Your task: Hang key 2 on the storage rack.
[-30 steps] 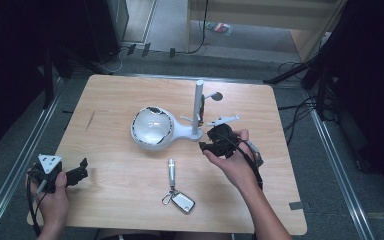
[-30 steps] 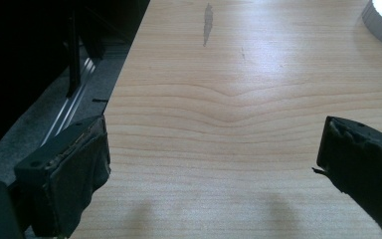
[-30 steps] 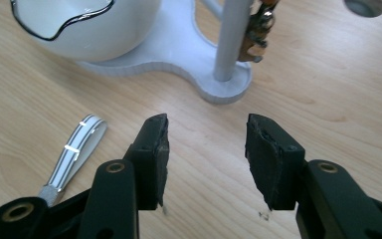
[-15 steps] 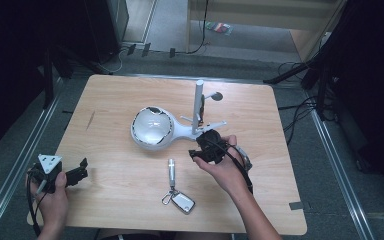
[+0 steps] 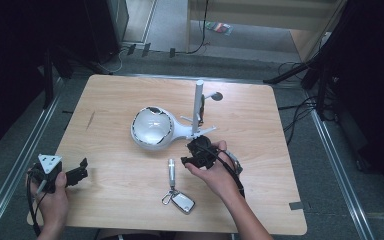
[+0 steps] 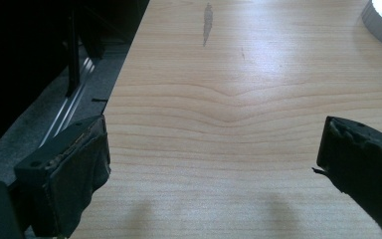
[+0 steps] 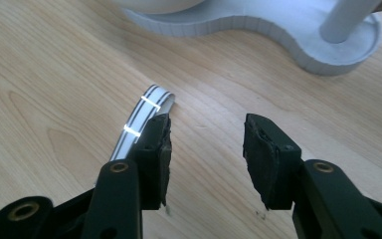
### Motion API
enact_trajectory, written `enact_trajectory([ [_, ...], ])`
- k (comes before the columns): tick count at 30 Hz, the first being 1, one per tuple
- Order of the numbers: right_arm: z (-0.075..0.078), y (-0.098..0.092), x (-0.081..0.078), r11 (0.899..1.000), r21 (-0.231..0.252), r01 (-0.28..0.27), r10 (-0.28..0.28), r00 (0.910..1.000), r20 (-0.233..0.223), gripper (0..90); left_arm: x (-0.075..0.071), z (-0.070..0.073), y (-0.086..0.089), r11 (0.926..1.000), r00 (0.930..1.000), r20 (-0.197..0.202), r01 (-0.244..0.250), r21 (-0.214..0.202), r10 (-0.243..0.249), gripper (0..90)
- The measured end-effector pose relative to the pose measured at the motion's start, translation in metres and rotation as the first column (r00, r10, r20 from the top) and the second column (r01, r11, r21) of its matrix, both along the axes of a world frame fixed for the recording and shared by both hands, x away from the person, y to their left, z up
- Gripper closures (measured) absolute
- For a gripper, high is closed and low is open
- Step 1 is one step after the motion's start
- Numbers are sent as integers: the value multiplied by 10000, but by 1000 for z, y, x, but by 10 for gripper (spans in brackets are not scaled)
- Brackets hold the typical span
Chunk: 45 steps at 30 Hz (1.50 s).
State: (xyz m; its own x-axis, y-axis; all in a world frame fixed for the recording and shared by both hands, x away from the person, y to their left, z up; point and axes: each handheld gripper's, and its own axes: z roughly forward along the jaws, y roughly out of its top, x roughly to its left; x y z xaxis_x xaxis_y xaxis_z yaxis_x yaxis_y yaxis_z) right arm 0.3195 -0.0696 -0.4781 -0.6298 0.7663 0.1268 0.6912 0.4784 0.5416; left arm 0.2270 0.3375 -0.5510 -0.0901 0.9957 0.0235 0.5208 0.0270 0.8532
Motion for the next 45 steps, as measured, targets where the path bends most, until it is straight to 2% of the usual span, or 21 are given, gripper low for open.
enact_trajectory([
  [7, -9, 15, -3, 9998, -52, -212, 211, 9993, -310, 550, 0, 0, 0, 10000, 10000, 0, 2, -9, -2, 4],
  [18, -19, 26, -2, 9990, -26, -448, 446, 9973, -576, 554, 0, 0, 0, 10000, 10000, 4, -12, -12, 12, 4],
  [32, -33, 37, 1, 9990, 43, -443, 445, 9894, -1380, 580, 0, 0, 0, 10000, 10000, 7, -14, -10, 14, 4],
  [38, -34, 42, 0, 9992, 147, -366, 385, 9870, -1558, 658, 0, 0, 0, 10000, 10000, 9, -19, -10, 19, 4],
  [45, -32, 53, -6, 9987, -70, -509, 497, 9913, -1222, 786, 0, 0, 0, 10000, 10000, -8, -20, -9, 20, 4],
])
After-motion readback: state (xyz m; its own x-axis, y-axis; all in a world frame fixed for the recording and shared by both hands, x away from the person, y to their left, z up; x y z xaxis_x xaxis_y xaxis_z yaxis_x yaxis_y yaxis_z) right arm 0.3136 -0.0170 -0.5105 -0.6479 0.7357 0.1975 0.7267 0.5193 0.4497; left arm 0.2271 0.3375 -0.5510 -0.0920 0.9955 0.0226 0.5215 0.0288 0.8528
